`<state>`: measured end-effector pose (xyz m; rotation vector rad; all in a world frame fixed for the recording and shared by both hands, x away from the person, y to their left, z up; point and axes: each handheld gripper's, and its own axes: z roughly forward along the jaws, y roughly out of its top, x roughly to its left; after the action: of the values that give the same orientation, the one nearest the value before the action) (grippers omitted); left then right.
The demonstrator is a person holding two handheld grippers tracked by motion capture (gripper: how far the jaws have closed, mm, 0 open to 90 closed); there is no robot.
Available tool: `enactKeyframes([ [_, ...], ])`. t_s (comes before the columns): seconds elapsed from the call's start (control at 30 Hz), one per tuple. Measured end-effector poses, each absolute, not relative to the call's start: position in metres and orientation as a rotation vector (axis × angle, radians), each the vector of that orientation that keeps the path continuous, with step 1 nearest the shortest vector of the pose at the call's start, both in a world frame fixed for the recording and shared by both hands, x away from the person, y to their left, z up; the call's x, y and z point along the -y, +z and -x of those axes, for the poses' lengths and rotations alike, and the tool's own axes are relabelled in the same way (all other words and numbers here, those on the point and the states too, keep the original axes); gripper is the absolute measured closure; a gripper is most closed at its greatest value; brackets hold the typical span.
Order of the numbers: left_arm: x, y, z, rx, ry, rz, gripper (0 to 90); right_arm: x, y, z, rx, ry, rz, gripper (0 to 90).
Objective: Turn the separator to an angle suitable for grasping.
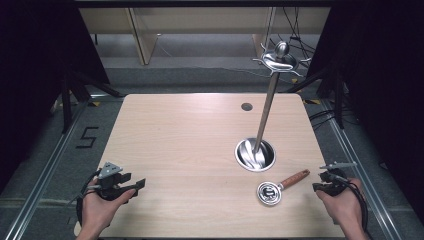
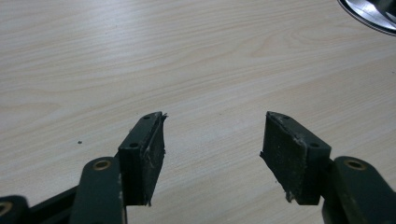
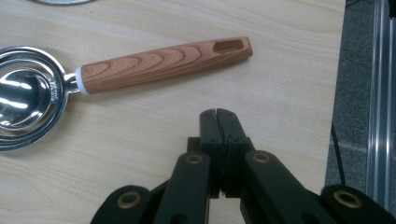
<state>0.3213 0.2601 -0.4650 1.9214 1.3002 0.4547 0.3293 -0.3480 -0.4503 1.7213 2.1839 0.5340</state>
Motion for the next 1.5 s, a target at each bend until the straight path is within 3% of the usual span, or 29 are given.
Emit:
enactKeyframes([
  [0.43, -0.257, -0.466, -0.320, -1.289, 0.428, -1.904, 37.5, 0.335, -0.452, -0.352, -2.280, 0.434, -1.788, 90.0],
  [0.47, -0.261, -0.464, -0.320, -1.267, 0.427, -1.966, 37.5, 0.334, -0.451, -0.354, -2.279, 0.429, -1.811, 90.0],
  [0.6, -0.258, -0.467, -0.320, -1.289, 0.418, -1.909, 37.4, 0.332, -0.449, -0.363, -2.252, 0.422, -1.878, 90.0],
  [1.5, -0.262, -0.465, -0.320, -1.286, 0.401, -1.937, 37.0, 0.323, -0.469, -0.405, -2.320, 0.216, -1.802, 90.0],
])
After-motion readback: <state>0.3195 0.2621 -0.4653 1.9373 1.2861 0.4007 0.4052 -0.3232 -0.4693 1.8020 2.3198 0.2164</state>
